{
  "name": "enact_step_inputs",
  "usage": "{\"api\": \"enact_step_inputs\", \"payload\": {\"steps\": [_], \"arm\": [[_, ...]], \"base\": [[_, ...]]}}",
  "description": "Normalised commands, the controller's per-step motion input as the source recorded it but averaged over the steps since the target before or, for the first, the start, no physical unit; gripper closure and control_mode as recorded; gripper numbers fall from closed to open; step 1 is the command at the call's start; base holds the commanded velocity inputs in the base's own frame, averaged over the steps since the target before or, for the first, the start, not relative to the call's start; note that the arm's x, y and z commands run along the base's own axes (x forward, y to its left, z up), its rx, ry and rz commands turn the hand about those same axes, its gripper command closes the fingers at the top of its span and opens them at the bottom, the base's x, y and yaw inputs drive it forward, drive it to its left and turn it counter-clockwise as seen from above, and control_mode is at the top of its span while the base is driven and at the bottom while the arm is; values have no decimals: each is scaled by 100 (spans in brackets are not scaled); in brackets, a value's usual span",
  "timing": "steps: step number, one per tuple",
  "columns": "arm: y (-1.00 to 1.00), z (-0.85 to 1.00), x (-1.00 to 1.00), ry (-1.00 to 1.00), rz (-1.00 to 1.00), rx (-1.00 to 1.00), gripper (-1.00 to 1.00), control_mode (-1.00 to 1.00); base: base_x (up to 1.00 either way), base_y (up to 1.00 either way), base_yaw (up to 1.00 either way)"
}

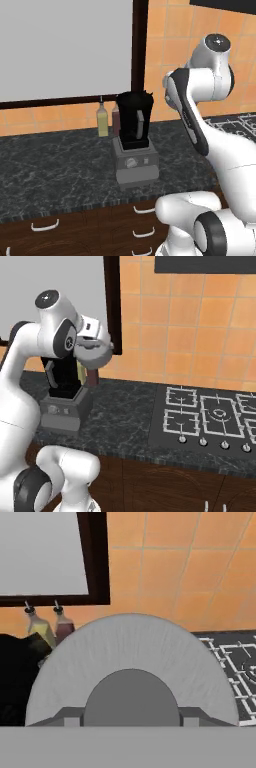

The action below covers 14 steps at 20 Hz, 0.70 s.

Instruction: Close the lid blender by securely placing the lid on top.

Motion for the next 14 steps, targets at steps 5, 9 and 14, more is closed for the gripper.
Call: {"api": "enact_step_inputs", "payload": {"steps": [5,9,14], "arm": [[80,99,50,22,3,2,100,-100],[49,28,17,3,0,-1,100,-100],[28,-22,3,-3,4,1,100,-100]], "base": [[0,0,0],[0,0,0],[0,0,0]]}}
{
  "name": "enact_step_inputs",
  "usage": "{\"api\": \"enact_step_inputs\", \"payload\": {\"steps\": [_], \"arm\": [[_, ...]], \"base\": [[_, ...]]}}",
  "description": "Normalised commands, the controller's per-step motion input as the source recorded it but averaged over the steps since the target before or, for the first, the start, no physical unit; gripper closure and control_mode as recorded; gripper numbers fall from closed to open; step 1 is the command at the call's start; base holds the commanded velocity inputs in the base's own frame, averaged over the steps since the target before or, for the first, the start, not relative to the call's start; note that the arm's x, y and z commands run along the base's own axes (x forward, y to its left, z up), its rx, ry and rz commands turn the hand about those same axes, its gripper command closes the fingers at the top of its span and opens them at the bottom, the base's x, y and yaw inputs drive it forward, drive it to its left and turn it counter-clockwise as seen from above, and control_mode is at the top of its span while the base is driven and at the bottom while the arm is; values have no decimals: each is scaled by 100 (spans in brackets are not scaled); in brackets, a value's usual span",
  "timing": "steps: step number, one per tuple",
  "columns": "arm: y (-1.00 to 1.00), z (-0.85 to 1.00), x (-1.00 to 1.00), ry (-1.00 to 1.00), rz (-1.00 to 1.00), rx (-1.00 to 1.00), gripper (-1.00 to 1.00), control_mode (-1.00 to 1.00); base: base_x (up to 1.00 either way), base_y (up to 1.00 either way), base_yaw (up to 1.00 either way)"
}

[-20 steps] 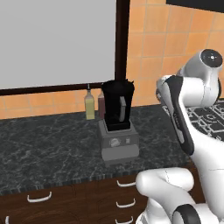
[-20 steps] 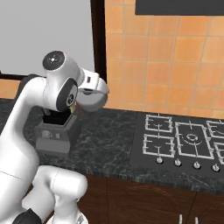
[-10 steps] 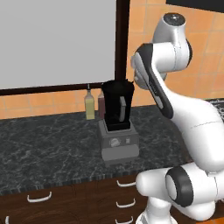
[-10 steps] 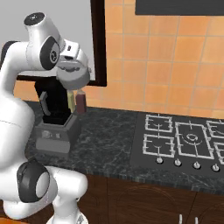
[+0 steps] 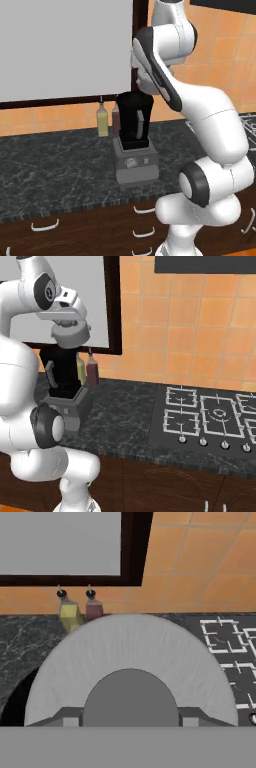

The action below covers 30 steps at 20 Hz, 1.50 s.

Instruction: Close the lid blender by securely placing the lid on top.

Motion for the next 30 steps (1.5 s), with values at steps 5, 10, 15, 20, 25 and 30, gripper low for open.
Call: {"api": "enact_step_inputs", "payload": {"steps": [5,10,15,20,25,30], "arm": [[56,0,25,-1,0,0,100,-100],[37,-1,50,0,0,0,100,-100],[30,0,35,0,0,0,100,-100],[18,-1,23,0,0,0,100,-100],[18,-5,-15,-2,0,0,100,-100],[11,2,-35,-6,0,0,100,-100]], "base": [[0,0,0],[0,0,0],[0,0,0],[0,0,0],[0,0,0],[0,0,0]]}}
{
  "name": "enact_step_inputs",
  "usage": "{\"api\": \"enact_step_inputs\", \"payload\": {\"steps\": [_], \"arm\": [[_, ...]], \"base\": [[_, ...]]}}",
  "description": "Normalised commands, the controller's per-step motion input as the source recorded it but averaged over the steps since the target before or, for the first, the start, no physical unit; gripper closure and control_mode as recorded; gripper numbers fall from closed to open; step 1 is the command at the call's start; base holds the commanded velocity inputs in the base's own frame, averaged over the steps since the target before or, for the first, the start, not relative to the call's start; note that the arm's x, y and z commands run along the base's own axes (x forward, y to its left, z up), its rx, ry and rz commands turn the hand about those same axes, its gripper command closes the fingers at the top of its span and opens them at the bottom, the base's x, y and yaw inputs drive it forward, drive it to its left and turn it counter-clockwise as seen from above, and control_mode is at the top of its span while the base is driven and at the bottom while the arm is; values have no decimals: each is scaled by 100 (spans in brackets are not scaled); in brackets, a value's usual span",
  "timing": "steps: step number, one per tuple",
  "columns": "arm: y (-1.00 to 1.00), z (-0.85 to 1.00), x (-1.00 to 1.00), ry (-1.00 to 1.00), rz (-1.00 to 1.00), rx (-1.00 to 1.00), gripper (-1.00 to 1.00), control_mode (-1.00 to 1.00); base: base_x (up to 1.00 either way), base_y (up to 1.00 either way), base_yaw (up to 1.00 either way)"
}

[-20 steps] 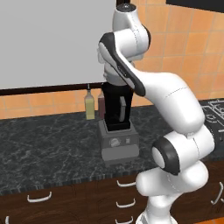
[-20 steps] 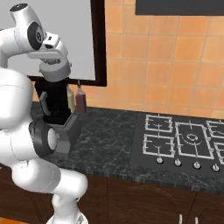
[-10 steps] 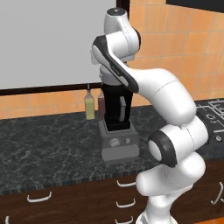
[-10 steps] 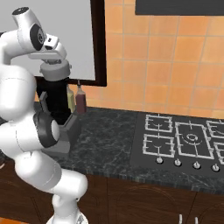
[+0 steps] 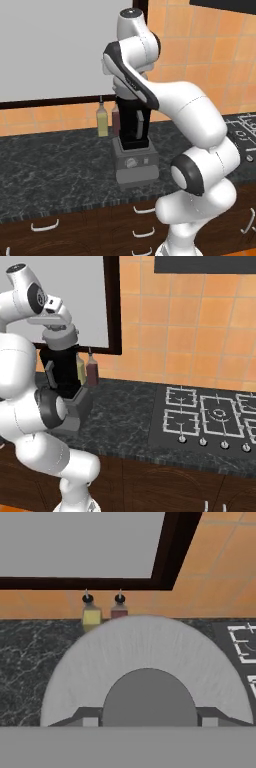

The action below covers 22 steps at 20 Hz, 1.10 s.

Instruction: Close the lid blender by securely placing the lid on top.

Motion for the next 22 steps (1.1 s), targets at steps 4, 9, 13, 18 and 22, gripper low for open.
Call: {"api": "enact_step_inputs", "payload": {"steps": [4,9,13,18,22], "arm": [[0,0,-18,0,0,0,100,-100],[0,2,-54,0,0,0,100,-100],[0,2,-53,0,0,0,100,-100],[0,2,-12,0,0,0,100,-100],[0,-18,0,4,0,0,100,-100]], "base": [[0,0,0],[0,0,0],[0,0,0],[0,0,0],[0,0,0]]}}
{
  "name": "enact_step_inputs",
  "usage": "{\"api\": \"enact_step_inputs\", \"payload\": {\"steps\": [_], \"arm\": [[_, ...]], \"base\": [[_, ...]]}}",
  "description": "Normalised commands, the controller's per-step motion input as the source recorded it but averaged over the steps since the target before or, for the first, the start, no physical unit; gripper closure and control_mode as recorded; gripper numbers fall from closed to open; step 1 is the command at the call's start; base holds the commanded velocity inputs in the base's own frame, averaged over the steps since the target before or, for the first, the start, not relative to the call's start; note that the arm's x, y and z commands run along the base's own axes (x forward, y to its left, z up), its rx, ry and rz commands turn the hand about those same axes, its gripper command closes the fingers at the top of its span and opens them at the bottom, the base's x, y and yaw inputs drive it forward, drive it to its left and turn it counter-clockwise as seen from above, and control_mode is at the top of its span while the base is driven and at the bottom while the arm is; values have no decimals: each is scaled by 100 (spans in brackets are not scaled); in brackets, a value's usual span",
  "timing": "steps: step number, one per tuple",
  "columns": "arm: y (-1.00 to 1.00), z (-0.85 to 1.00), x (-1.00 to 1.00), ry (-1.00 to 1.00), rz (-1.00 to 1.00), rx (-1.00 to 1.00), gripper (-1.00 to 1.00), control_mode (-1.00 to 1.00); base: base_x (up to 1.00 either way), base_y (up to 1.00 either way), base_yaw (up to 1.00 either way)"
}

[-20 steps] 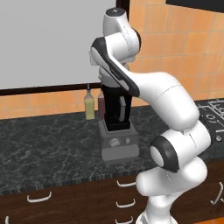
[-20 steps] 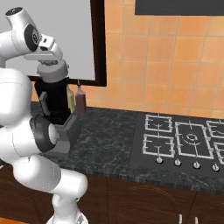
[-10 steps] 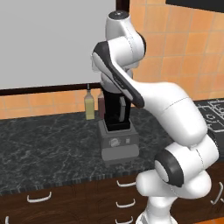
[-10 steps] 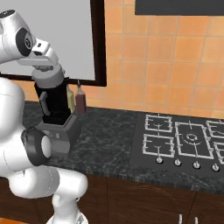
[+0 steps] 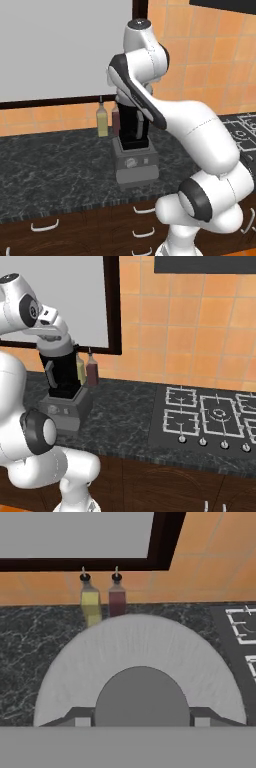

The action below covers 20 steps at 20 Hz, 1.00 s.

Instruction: Close the lid blender by securely placing the lid on top.

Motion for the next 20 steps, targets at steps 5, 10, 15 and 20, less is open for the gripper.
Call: {"api": "enact_step_inputs", "payload": {"steps": [5,10,15,20], "arm": [[0,-14,0,11,0,1,100,-100],[0,-1,-3,2,0,1,-100,-100],[0,0,-15,0,0,0,-100,-100],[0,16,-34,-7,0,0,-100,-100]], "base": [[0,0,0],[0,0,0],[0,0,0],[0,0,0]]}}
